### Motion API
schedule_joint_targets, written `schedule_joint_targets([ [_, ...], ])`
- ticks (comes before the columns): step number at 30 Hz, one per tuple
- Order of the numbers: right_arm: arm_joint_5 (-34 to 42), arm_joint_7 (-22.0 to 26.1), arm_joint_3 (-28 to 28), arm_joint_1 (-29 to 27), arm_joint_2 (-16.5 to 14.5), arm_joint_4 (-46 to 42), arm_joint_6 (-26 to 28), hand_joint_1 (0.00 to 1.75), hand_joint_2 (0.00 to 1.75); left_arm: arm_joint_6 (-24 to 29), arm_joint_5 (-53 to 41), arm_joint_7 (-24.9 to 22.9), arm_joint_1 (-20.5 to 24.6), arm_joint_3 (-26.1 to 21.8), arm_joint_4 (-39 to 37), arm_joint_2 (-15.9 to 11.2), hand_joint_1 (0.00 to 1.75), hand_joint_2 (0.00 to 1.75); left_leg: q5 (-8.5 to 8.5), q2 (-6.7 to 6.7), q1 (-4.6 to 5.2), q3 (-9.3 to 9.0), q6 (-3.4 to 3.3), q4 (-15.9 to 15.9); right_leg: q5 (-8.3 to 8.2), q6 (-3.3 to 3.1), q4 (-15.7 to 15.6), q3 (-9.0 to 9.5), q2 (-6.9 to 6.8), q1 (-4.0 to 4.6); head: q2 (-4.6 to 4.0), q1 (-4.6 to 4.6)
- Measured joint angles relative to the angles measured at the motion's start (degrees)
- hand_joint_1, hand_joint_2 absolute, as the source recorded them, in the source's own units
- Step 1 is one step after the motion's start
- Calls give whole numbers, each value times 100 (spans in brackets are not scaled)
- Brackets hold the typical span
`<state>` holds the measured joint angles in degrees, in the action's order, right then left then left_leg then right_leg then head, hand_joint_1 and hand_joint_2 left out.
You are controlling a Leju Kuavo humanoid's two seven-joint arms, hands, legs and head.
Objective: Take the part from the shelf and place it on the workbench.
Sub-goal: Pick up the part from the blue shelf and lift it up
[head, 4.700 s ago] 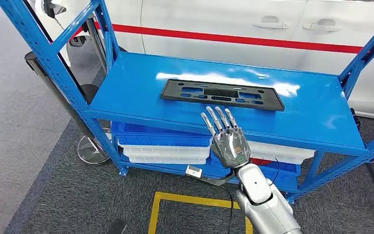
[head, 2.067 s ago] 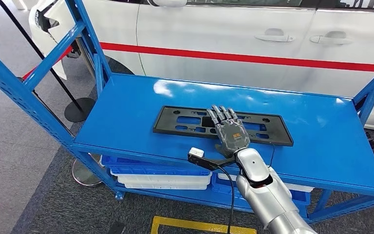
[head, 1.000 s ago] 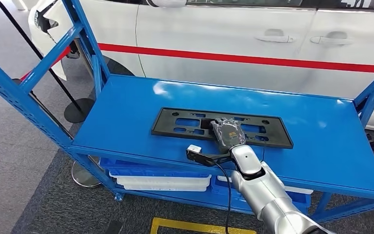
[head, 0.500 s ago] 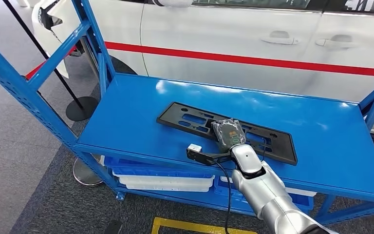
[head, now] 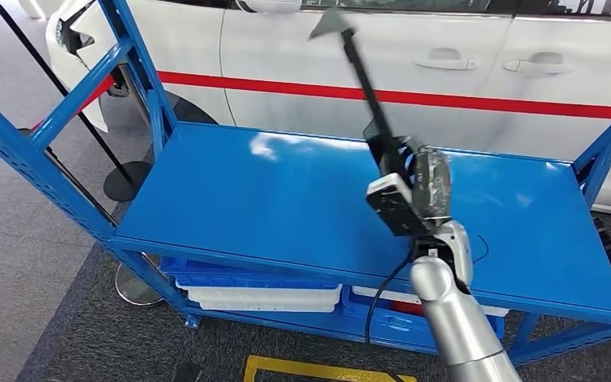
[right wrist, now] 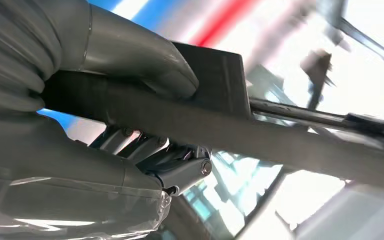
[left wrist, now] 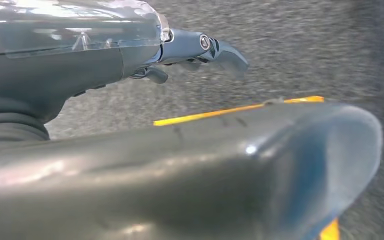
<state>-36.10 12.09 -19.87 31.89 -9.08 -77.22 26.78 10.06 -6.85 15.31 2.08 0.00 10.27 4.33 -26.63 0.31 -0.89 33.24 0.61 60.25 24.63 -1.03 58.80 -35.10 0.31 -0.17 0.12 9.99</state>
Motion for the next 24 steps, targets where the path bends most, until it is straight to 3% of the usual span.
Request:
schedule_joint_targets([
  [2,239,16,166,-128,47,-726,-51,175,175,-101,-59,171,-34,4,0,5,0,0,16,6,39,-66,-58,-165,-7,72,4,-17,-2,-1,-1,0],
  [4,479,34,304,-233,121,-1415,-111,175,175,-200,-122,325,-81,15,0,22,0,87,56,6,33,-65,-126,-203,0,145,12,-21,-1,-17,0,0],
  [6,743,53,437,-303,256,-2052,-163,175,175,-256,-195,419,-100,33,0,55,0,175,100,-3,9,-80,-201,-261,192,204,269,-133,-1,-27,1,-1],
  [9,1321,269,650,-543,565,-2864,-194,175,175,-265,-277,501,-102,68,0,96,0,175,109,-4,8,-81,-251,-275,703,266,1292,-604,-1,-50,0,-1],
  [10,1605,402,716,-701,691,-3098,-212,175,175,-269,-279,534,-106,75,0,104,0,175,103,2,9,-86,-253,-273,748,281,1506,-707,-2,-59,0,-1],
  [11,1912,544,772,-872,812,-3311,-242,175,175,-274,-267,568,-109,79,0,109,0,175,94,8,8,-92,-252,-270,686,290,1516,-715,-4,-69,0,-2],
  [12,2228,677,820,-1034,920,-3490,-297,175,175,-280,-244,603,-111,78,0,110,0,175,83,14,8,-103,-244,-264,527,290,1294,-610,-7,-77,1,-2],
  [14,2864,941,908,-1315,1108,-3798,-460,175,175,-298,-191,672,-109,73,0,110,0,175,43,18,21,-116,-205,-238,171,267,516,-229,-17,-77,1,-2],
  [16,3319,1161,982,-1551,1251,-4032,-611,175,175,-323,-147,714,-104,63,0,109,0,175,2,15,46,-118,-151,-214,34,213,45,-5,-17,-57,1,-2],
  [20,3658,1496,1081,-1829,1416,-4291,-817,175,175,-274,-114,672,-89,52,0,108,0,175,-93,3,51,-108,-29,-142,43,77,-20,18,-7,-62,1,-1],
  [22,4097,1755,1158,-1950,1462,-4401,-1079,175,175,-160,-64,602,-84,33,0,106,0,175,-382,-2,36,94,19,329,43,13,-38,34,-27,-70,1,0],
  [24,4552,1969,1253,-2172,1474,-4495,-1295,175,175,-37,-9,532,-91,2,0,105,0,175,-736,-2,28,450,41,1099,55,-18,-34,39,-44,-52,1,0],
])
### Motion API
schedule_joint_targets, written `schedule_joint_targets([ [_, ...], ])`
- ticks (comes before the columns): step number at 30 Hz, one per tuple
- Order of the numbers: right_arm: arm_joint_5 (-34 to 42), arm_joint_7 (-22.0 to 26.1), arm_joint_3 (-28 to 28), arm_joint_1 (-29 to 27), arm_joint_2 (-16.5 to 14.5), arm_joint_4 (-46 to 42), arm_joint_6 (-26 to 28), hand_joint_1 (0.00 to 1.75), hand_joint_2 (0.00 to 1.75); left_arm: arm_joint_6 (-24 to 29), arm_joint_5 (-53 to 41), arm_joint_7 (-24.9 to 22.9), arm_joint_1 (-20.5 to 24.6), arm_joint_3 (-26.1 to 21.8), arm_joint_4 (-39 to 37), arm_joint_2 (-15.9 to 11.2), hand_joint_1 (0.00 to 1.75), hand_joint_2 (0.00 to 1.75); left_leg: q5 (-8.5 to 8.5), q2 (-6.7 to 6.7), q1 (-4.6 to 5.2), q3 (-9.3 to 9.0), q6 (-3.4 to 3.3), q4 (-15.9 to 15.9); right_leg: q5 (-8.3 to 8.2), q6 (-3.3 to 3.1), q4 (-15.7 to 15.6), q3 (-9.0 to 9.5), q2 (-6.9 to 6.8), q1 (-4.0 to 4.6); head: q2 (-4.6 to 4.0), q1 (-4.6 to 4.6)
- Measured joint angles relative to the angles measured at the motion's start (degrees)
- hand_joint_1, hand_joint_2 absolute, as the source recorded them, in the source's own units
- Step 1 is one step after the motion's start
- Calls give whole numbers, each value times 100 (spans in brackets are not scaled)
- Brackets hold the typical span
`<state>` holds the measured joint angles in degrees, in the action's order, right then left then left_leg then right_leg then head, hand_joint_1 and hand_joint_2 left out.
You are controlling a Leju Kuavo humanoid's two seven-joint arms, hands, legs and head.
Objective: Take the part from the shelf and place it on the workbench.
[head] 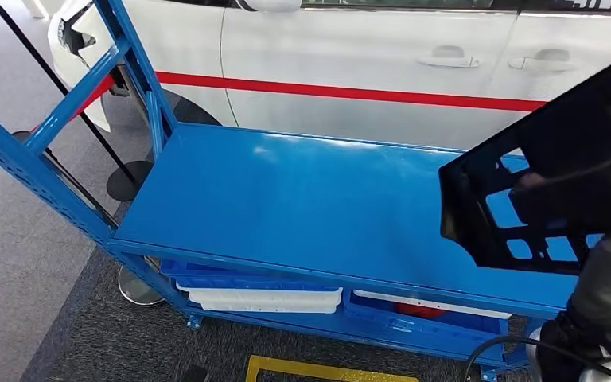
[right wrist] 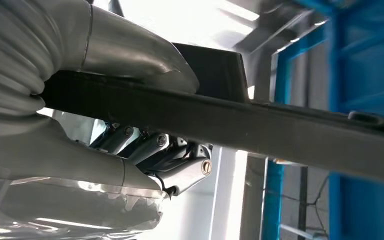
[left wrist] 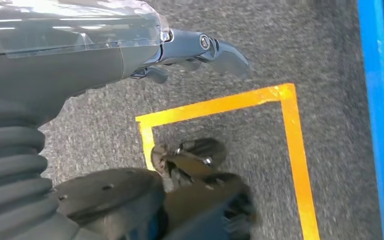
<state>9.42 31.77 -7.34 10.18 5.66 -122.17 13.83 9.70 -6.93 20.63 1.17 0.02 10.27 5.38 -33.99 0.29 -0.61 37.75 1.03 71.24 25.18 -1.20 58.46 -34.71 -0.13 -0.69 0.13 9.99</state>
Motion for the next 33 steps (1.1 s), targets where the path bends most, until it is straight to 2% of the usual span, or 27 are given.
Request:
schedule_joint_targets([
  [1,168,90,47,-149,-5,-40,-70,175,175,51,25,-38,-9,-17,0,-1,0,175,-82,0,-1,134,2,278,2,-7,4,2,-7,11,-1,0],
  [2,284,177,100,-315,-20,-79,-131,175,175,85,46,-80,-18,-37,0,-1,0,175,-51,0,-1,173,-8,346,4,-12,8,5,-11,21,-1,0],
  [3,352,263,158,-487,-41,-115,-197,175,175,107,70,-118,-24,-60,0,-1,0,175,84,0,2,100,-30,181,4,-14,13,10,-11,32,-1,0],
  [5,397,446,286,-840,-101,-192,-346,175,175,126,102,-171,-26,-107,0,-15,0,175,467,3,30,-275,-122,-610,5,-13,18,21,-6,55,-1,-1],
  [7,406,606,414,-1183,-157,-261,-484,175,175,131,102,-201,-17,-136,0,-43,0,175,680,-4,73,-555,-197,-1195,1,17,23,21,-4,64,-1,-1],
  [9,406,715,535,-1494,-205,-310,-564,175,175,131,97,-231,-12,-143,0,-58,0,175,726,-11,103,-596,-228,-1308,-24,80,14,16,-10,48,0,0],
  [11,406,772,634,-1715,-232,-362,-606,175,175,129,95,-251,-11,-145,0,-63,0,175,814,-24,71,-604,-269,-1399,8,149,36,1,-8,43,-1,-1],
  [12,400,785,675,-1790,-238,-385,-623,175,175,123,97,-251,-7,-148,0,-68,0,175,870,-39,53,-598,-298,-1451,126,180,139,-40,-1,43,-1,-1],
  [13,384,795,717,-1863,-241,-404,-643,175,175,111,100,-245,-1,-152,0,-71,0,175,924,-53,36,-581,-318,-1492,320,207,351,-117,6,39,-1,-2],
  [15,301,802,805,-2095,-262,-446,-763,175,175,34,112,-197,6,-175,0,-91,0,175,987,-64,45,-499,-345,-1491,796,259,1036,-338,12,10,-1,-2],
  [16,242,802,856,-2249,-292,-477,-862,175,175,-15,127,-167,0,-195,0,-107,0,175,1012,-63,44,-450,-340,-1475,945,285,1337,-413,12,-7,-2,-2],
  [17,180,802,911,-2408,-340,-516,-979,175,175,-60,151,-141,-12,-217,0,-128,0,175,1036,-61,40,-397,-329,-1454,989,311,1472,-407,11,-29,-2,-2],
  [18,128,801,965,-2545,-400,-559,-1085,175,175,-88,175,-128,-23,-237,0,-148,0,175,1057,-60,32,-344,-311,-1427,930,335,1386,-292,9,-53,-2,-2],
  [19,86,801,1021,-2656,-466,-607,-1175,175,175,-102,198,-124,-30,-256,0,-165,0,175,1077,-61,20,-291,-286,-1395,803,359,1088,-69,6,-80,-1,-2],
  [20,57,801,1084,-2749,-535,-658,-1247,175,175,-107,211,-125,-31,-270,0,-183,0,175,1096,-62,11,-239,-257,-1351,700,376,657,207,5,-109,-1,-2],
  [21,39,800,1151,-2828,-602,-703,-1300,175,175,-107,214,-126,-30,-280,0,-199,0,175,1114,-59,4,-198,-223,-1315,595,370,325,429,15,-107,-1,-2],
  [22,30,801,1226,-2903,-667,-746,-1339,175,175,-106,216,-127,-28,-290,0,-216,0,175,1132,-55,4,-172,-186,-1286,536,344,99,568,26,-100,-1,-2],
  [23,24,802,1301,-2960,-725,-781,-1369,175,175,-105,216,-129,-25,-299,0,-230,0,175,1155,-51,5,-155,-146,-1265,520,300,5,612,39,-82,-1,-2],
  [25,21,804,1417,-3043,-818,-832,-1393,175,175,-104,217,-130,-35,-322,-1,-245,0,175,1214,-43,5,-134,-59,-1275,458,191,14,551,50,-62,-1,-2],
  [26,20,804,1457,-3064,-859,-852,-1401,175,175,-104,217,-130,-42,-334,-2,-253,0,175,1192,-41,-2,-104,-20,-1253,422,136,-2,515,42,-66,-1,-1],
  [27,20,804,1487,-3085,-897,-869,-1406,175,175,-103,217,-132,-52,-346,-3,-261,0,175,1064,-40,-8,-56,13,-1162,366,80,-13,465,32,-72,-2,-1],
  [28,19,803,1511,-3106,-930,-887,-1412,175,175,-103,217,-133,-61,-357,-4,-268,0,175,838,-39,-17,17,36,-962,305,34,-22,404,23,-77,-1,1],
  [29,19,803,1529,-3121,-957,-900,-1416,175,175,-102,217,-134,-61,-367,-4,-272,0,175,530,-39,-22,103,53,-650,247,3,-20,335,16,-67,-1,2],
  [30,20,803,1545,-3135,-979,-907,-1421,175,175,-102,217,-135,-61,-373,-4,-273,0,175,232,-39,-24,190,65,-277,187,-15,-15,258,17,-54,-1,2],
  [31,36,803,1566,-3146,-998,-912,-1440,175,175,-102,217,-135,-58,-376,-4,-275,0,175,31,-39,-25,243,71,68,129,-18,-10,178,27,-38,-1,2],
  [32,82,803,1603,-3151,-1025,-914,-1497,175,175,-101,217,-137,-54,-379,-4,-278,0,175,-41,-38,-23,229,66,297,68,-16,-2,95,42,-22,-2,2],
  [33,159,803,1661,-3153,-1061,-920,-1599,175,175,-100,218,-141,-52,-382,-4,-280,0,175,14,-33,-18,117,45,333,9,-12,6,11,66,-5,-2,2],
])
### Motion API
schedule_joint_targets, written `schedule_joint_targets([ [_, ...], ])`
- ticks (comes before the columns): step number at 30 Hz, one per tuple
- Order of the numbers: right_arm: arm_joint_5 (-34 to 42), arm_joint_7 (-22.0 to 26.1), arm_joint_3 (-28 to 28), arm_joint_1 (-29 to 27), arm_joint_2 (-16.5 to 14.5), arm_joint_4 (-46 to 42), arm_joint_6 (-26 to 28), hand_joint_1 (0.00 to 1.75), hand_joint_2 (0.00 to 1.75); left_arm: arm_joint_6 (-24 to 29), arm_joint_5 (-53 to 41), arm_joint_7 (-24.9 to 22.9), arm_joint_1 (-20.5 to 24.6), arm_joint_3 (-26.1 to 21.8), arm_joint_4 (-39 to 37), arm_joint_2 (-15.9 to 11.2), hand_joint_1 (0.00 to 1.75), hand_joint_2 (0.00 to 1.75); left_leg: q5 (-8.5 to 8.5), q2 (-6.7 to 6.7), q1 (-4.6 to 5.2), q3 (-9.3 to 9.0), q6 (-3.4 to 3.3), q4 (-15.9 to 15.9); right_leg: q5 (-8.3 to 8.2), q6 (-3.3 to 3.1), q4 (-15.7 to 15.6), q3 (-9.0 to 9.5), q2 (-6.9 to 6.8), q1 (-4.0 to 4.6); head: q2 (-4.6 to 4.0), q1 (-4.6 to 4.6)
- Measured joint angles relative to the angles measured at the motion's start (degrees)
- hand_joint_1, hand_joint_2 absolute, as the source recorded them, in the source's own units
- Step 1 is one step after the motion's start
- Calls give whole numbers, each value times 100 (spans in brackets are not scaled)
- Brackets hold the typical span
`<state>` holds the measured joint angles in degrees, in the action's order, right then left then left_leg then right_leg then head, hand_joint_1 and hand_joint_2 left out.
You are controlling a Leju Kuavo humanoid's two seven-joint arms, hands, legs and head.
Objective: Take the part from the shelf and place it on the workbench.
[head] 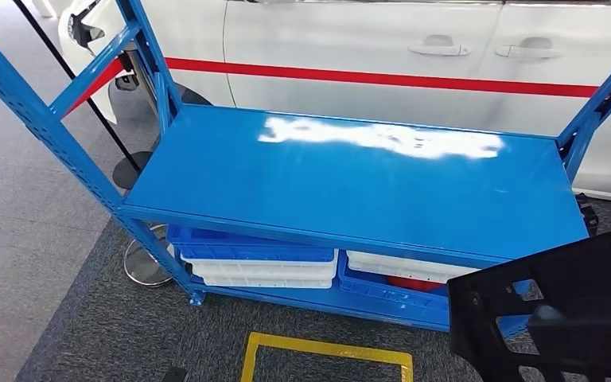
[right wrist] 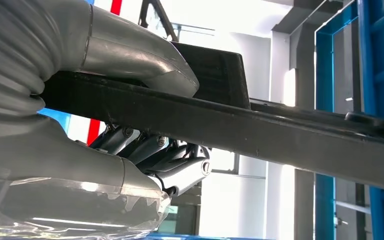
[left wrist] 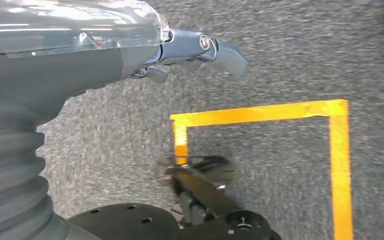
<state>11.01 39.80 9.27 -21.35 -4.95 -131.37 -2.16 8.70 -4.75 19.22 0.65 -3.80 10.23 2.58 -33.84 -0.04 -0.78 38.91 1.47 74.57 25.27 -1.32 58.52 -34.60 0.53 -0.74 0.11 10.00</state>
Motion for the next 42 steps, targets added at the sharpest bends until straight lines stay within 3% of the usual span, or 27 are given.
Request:
schedule_joint_targets([
  [2,201,0,211,2,-126,-40,-319,175,175,5,2,-17,4,-10,0,-5,0,175,265,74,25,-519,-97,-518,-117,13,11,-148,66,31,0,1],
  [4,359,1,501,18,-293,-96,-660,175,175,20,4,-44,4,-25,0,-23,0,175,306,245,60,-1134,-216,-1365,-230,45,13,-246,135,53,2,0],
  [6,457,4,815,34,-451,-136,-975,175,175,94,21,-92,3,-36,0,-36,0,175,239,312,99,-1387,-270,-1805,-343,110,-9,-289,204,34,3,0],
  [8,499,5,1118,40,-574,-167,-1228,175,175,239,58,-148,11,-41,0,-4,0,175,342,207,103,-1363,-291,-1899,-438,182,-50,-310,275,14,2,1],
  [9,507,6,1249,46,-623,-179,-1318,175,175,306,73,-169,20,-45,0,17,0,175,418,144,90,-1339,-321,-1950,-378,211,-18,-344,256,15,2,-2],
  [11,520,8,1483,72,-689,-192,-1459,175,175,329,78,-172,24,-56,0,63,0,175,570,2,65,-1249,-365,-2027,66,258,369,-495,132,8,1,-5],
  [13,532,8,1689,89,-748,-197,-1592,175,175,221,82,-127,11,-73,0,78,0,175,666,-133,70,-1119,-379,-2021,573,321,1087,-675,28,-18,1,-6],
  [14,534,7,1785,89,-782,-198,-1670,175,175,161,90,-98,4,-86,0,79,0,175,700,-203,70,-1050,-371,-2001,652,354,1379,-708,9,-38,0,-6],
  [15,530,7,1875,86,-822,-198,-1749,175,175,120,105,-75,0,-103,0,79,0,175,728,-274,67,-980,-359,-1972,602,384,1510,-663,-8,-59,0,-6],
  [16,508,7,1958,85,-865,-202,-1834,175,175,99,133,-60,-2,-125,0,79,0,175,750,-342,61,-910,-341,-1933,469,410,1437,-509,-39,-83,0,-6],
  [18,404,7,2061,92,-963,-220,-1978,175,175,101,211,-50,-1,-177,1,72,0,175,761,-462,59,-795,-288,-1829,297,448,776,77,-257,-116,1,-6],
  [20,244,4,2079,118,-1063,-242,-2058,175,175,122,281,-61,-2,-243,1,59,0,175,751,-567,80,-746,-217,-1718,382,379,129,546,-474,-94,1,4],
  [21,180,2,2076,131,-1109,-252,-2071,175,175,131,304,-70,4,-276,1,51,0,175,756,-622,90,-741,-178,-1684,450,318,-12,624,-513,-74,2,9],
  [22,132,1,2072,138,-1149,-261,-2073,175,175,133,309,-78,10,-303,0,51,0,175,770,-676,89,-746,-140,-1667,453,242,-36,602,-458,-57,2,15],
  [23,110,1,2072,137,-1188,-272,-2072,175,175,134,309,-84,19,-320,0,49,0,175,773,-682,76,-744,-95,-1650,434,183,-48,573,-407,-61,1,15],
  [25,90,2,2071,148,-1244,-289,-2070,175,175,136,309,-93,11,-339,0,43,0,175,590,-459,40,-659,-14,-1456,362,72,-57,507,-305,-67,1,16],
  [27,81,2,2064,165,-1294,-297,-2071,175,175,136,309,-99,-23,-360,0,40,0,175,139,-150,21,-417,26,-825,287,0,-60,416,-184,-55,0,17],
  [28,77,1,2059,169,-1314,-297,-2071,175,175,136,309,-102,-40,-371,0,41,0,175,-68,-85,19,-272,27,-432,251,-17,-55,367,-109,-39,1,18],
  [29,76,1,2055,169,-1329,-297,-2071,175,175,136,310,-103,-53,-383,0,41,0,175,-182,-61,19,-171,20,-135,217,-25,-50,322,-31,-20,1,18],
  [30,75,1,2052,169,-1339,-297,-2071,175,175,136,310,-104,-59,-397,0,40,0,175,-175,-52,21,-159,1,-29,187,-27,-44,284,51,-2,2,18],
  [32,75,0,2050,169,-1358,-297,-2070,175,175,137,311,-104,-59,-420,0,39,0,175,138,3,35,-450,-77,-487,141,-21,-38,243,215,31,1,18],
  [34,69,1,2043,175,-1372,-299,-2062,175,175,144,315,-110,-65,-433,0,20,0,175,442,288,59,-889,-201,-1313,102,2,-34,213,352,35,1,17],
  [36,-6,2,1990,181,-1382,-302,-1970,175,175,181,359,-169,-62,-451,0,5,0,175,517,502,85,-1080,-257,-1724,51,63,-30,160,475,0,1,15],
  [38,-163,1,1852,175,-1384,-311,-1769,175,175,257,427,-281,-38,-474,0,11,0,175,552,412,90,-1090,-256,-1807,-2,144,-34,115,600,-19,2,15],
  [39,-238,1,1756,166,-1377,-319,-1646,175,175,306,456,-341,-23,-491,0,16,0,175,583,337,81,-1099,-270,-1857,2,174,-10,88,569,-14,1,15],
  [40,-290,2,1653,166,-1364,-328,-1523,175,175,359,477,-389,-14,-511,0,28,0,175,620,258,66,-1107,-292,-1907,70,199,85,34,460,2,2,15],
  [42,-337,2,1433,176,-1314,-332,-1308,175,175,459,507,-464,-6,-567,0,59,0,175,672,88,56,-1101,-324,-1964,407,241,622,-225,145,10,1,14],
])
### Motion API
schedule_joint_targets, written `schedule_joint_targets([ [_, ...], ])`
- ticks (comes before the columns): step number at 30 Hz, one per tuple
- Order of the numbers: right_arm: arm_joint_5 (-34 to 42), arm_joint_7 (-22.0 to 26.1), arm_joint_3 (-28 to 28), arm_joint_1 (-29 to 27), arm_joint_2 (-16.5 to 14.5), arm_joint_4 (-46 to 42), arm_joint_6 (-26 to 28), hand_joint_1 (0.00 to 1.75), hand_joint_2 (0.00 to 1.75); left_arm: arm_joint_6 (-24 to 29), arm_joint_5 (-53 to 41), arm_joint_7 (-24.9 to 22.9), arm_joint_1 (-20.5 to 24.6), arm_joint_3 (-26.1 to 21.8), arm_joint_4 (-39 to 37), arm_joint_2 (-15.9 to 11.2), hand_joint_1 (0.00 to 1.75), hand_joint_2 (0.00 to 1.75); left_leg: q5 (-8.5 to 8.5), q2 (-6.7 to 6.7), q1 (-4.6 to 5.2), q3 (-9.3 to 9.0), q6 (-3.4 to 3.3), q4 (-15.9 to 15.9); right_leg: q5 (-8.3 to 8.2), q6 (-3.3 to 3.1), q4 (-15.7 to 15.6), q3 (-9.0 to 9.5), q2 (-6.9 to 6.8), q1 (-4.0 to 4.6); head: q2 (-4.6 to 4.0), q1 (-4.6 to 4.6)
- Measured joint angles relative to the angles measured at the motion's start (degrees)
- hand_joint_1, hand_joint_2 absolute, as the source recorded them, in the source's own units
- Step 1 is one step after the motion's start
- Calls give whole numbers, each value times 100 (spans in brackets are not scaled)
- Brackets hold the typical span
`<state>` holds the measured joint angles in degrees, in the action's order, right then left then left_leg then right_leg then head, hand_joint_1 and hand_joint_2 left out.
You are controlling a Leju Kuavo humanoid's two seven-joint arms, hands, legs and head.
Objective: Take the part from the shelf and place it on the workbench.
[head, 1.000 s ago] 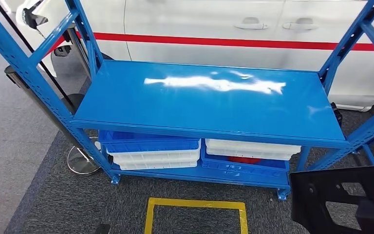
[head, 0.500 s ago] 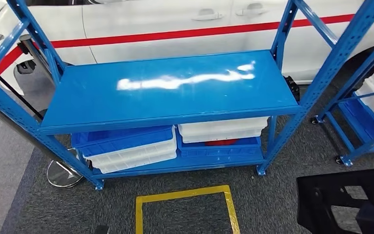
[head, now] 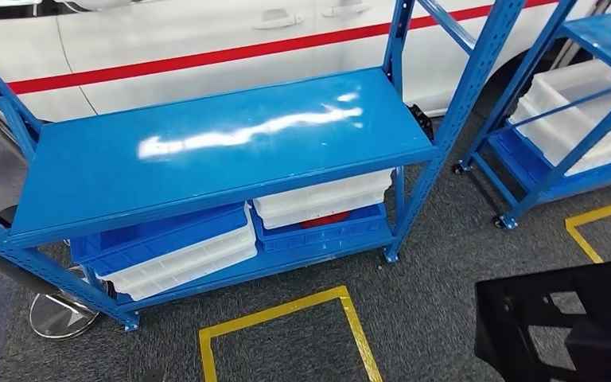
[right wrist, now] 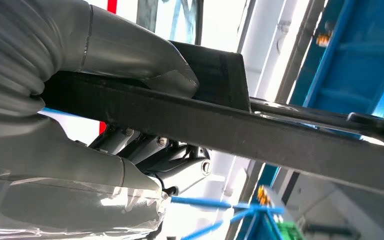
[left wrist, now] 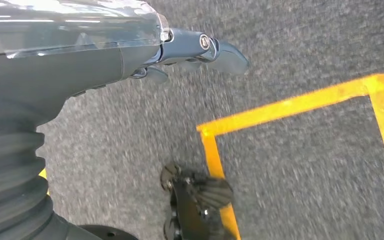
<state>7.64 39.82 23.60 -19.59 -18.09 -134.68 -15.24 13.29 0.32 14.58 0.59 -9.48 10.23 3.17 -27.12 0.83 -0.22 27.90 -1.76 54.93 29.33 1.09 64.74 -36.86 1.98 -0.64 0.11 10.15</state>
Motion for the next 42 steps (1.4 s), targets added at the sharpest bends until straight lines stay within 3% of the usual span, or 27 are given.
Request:
schedule_joint_targets([
  [2,-20,-2,-222,13,62,23,144,175,175,62,31,-39,-4,-50,0,32,0,175,7,-172,7,34,-8,9,335,51,716,-325,-133,-26,0,-1],
  [3,-34,-2,-327,14,98,39,199,175,175,77,54,-48,-3,-70,0,48,0,175,4,-256,8,46,-4,18,364,76,884,-388,-153,-43,1,-1],
  [4,-55,-2,-425,15,134,55,250,175,175,82,75,-52,5,-93,0,65,0,175,-2,-337,5,53,5,31,284,97,829,-334,-180,-61,1,-1],
  [6,-93,-2,-601,19,205,78,339,175,175,78,100,-62,30,-141,0,93,0,175,-33,-470,-3,53,48,75,-52,118,152,70,-336,-84,0,-1],
  [8,-113,-2,-764,33,269,99,447,175,175,73,105,-77,52,-181,0,107,0,175,-88,-566,17,65,121,144,-239,49,-474,412,-530,-57,0,0],
  [9,-114,-3,-844,40,303,112,515,175,175,73,106,-85,64,-196,1,109,0,175,-110,-609,29,67,156,169,-249,-3,-596,468,-567,-37,0,1],
  [12,-99,-3,-1057,51,431,157,753,175,175,90,104,-114,103,-230,2,110,0,175,-154,-691,21,39,250,200,-264,-142,-624,435,-416,-17,1,1],
  [14,-70,-3,-1204,57,522,186,916,175,175,110,98,-105,105,-253,2,110,0,175,-372,-488,-11,147,304,473,-302,-213,-651,418,-307,-37,1,2],
  [16,-15,-4,-1369,50,628,222,1104,175,175,119,89,-64,83,-274,2,111,0,175,-770,-231,-32,475,331,1196,-326,-255,-653,386,-186,-40,0,2],
  [17,13,-4,-1444,37,684,243,1191,175,175,115,86,-35,69,-281,2,112,0,175,-911,-180,-36,652,337,1572,-333,-266,-650,373,-115,-33,-1,2],
  [18,35,-8,-1508,20,739,261,1260,175,175,106,85,3,55,-285,2,111,0,175,-951,-156,-36,770,335,1811,-337,-272,-644,365,-37,-24,-1,2],
  [19,48,-16,-1561,5,787,276,1310,175,175,91,84,46,44,-288,2,109,0,175,-870,-142,-36,791,324,1830,-339,-274,-637,363,43,-16,0,2],
  [21,51,-44,-1639,-14,871,296,1402,175,175,35,74,132,35,-292,2,97,0,175,-452,-35,-34,559,268,1255,-340,-271,-623,372,200,-6,1,2],
  [22,38,-53,-1667,-17,909,303,1458,175,175,-9,61,162,28,-293,2,81,0,175,-266,121,-35,404,227,872,-344,-259,-615,369,272,0,1,1],
  [24,-2,-54,-1698,-37,984,313,1584,175,175,-129,-13,195,14,-291,2,42,0,175,-91,372,-30,206,175,349,-363,-204,-602,333,417,-9,0,1],
  [25,-18,-48,-1703,-67,1017,316,1647,175,175,-199,-66,196,12,-286,2,17,0,175,-104,413,-22,187,164,283,-380,-162,-604,308,484,-23,0,1],
  [27,-46,-26,-1688,-183,1064,303,1750,175,175,-334,-175,190,19,-268,2,-25,0,175,-71,287,-20,162,133,221,-407,-80,-606,272,573,-48,1,1],
  [29,-82,-7,-1632,-313,1076,260,1787,175,175,-432,-251,193,8,-226,2,-60,0,175,-11,130,-40,124,67,131,-263,-33,-396,161,345,-23,1,-1],
  [31,-106,-1,-1556,-401,1080,222,1758,175,175,-487,-309,214,-19,-174,2,-85,0,175,9,-48,-31,114,20,92,98,-8,225,-143,-4,-11,1,-1],
  [33,-108,-1,-1474,-483,1079,205,1710,175,175,-507,-338,232,-39,-139,2,-101,0,175,-3,-231,-12,123,11,103,343,24,845,-438,-127,-39,1,-1],
  [34,-105,-1,-1432,-524,1079,198,1687,175,175,-511,-341,238,-40,-131,2,-105,0,175,-13,-319,-8,126,17,111,319,41,912,-459,-155,-54,1,-1],
  [35,-102,-2,-1394,-556,1078,191,1663,175,175,-518,-346,245,-38,-122,2,-107,0,175,-27,-401,-9,127,30,124,200,55,762,-364,-189,-68,1,-1],
  [36,-101,-2,-1364,-579,1076,184,1636,175,175,-527,-351,256,-33,-113,2,-107,0,175,-48,-479,-11,125,49,142,24,63,417,-159,-257,-78,0,-1],
  [38,-104,-2,-1321,-600,1071,169,1587,175,175,-546,-358,283,-24,-81,2,-112,0,175,-109,-608,4,114,109,199,-204,27,-302,244,-487,-66,0,-1],
  [39,-108,-1,-1308,-609,1066,161,1565,175,175,-555,-358,298,-20,-63,2,-115,0,175,-140,-665,12,105,144,222,-243,-9,-500,354,-551,-49,0,0],
  [40,-112,-1,-1296,-619,1060,156,1549,175,175,-565,-360,312,-16,-47,2,-118,0,175,-162,-718,22,92,180,233,-231,-52,-559,377,-561,-26,0,1],
  [42,-124,-1,-1265,-642,1046,147,1521,175,175,-584,-380,338,1,-27,2,-119,0,175,-189,-814,16,53,242,233,-254,-129,-564,365,-421,-14,0,1],
])
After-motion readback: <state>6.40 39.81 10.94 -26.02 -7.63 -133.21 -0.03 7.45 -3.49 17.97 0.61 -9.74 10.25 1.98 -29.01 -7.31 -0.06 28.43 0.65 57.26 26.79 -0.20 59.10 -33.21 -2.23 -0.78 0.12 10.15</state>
